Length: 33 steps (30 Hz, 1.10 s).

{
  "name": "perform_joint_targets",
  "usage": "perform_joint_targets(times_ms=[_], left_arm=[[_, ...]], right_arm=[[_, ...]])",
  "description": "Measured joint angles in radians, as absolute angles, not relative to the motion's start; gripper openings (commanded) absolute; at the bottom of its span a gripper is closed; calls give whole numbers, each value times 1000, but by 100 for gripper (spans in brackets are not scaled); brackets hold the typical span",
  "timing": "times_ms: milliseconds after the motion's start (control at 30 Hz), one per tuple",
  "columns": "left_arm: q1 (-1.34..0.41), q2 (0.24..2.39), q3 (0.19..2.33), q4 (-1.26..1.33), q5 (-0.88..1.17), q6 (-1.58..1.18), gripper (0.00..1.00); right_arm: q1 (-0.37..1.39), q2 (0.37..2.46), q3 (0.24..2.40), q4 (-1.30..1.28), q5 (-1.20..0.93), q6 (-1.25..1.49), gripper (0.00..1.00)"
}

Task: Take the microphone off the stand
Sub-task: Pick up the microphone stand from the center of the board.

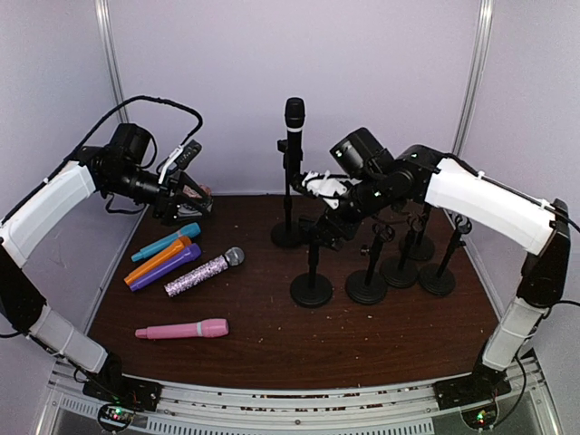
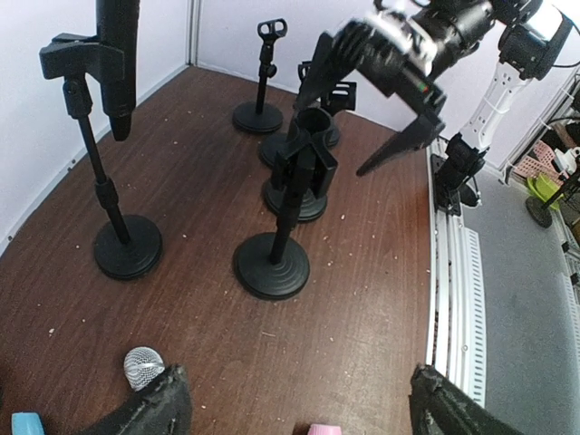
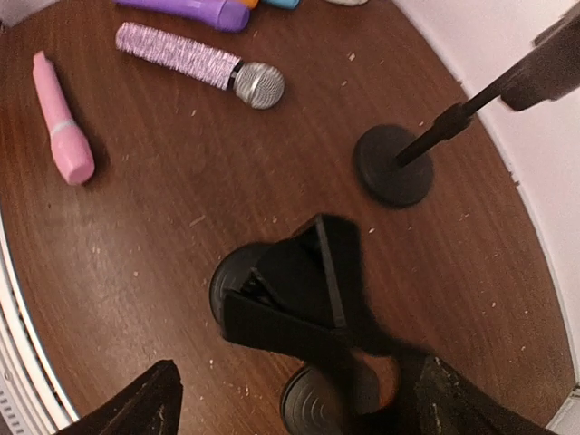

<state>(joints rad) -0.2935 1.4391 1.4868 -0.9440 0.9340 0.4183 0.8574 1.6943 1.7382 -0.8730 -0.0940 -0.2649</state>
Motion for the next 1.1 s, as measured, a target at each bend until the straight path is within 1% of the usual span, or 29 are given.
perform_joint_targets(times_ms=[200, 400, 533, 833, 1100], left_arm=[[-294, 1436, 1487, -944, 944, 418, 85], [-294, 1434, 1487, -944, 946, 418, 85], [-294, 1431, 1487, -944, 946, 419, 84], [-294, 1431, 1487, -944, 959, 418, 84], [-294, 1431, 1487, -955, 965, 427, 84]], right_arm=[[857, 1753, 1758, -939, -80, -345, 87], [855, 1807, 1863, -971, -15, -391, 83], [855, 1811, 1877, -998, 12, -405, 83], [858, 1777, 1895, -1001, 63, -474, 86], [873, 1824, 1931, -1022, 95, -565, 86]])
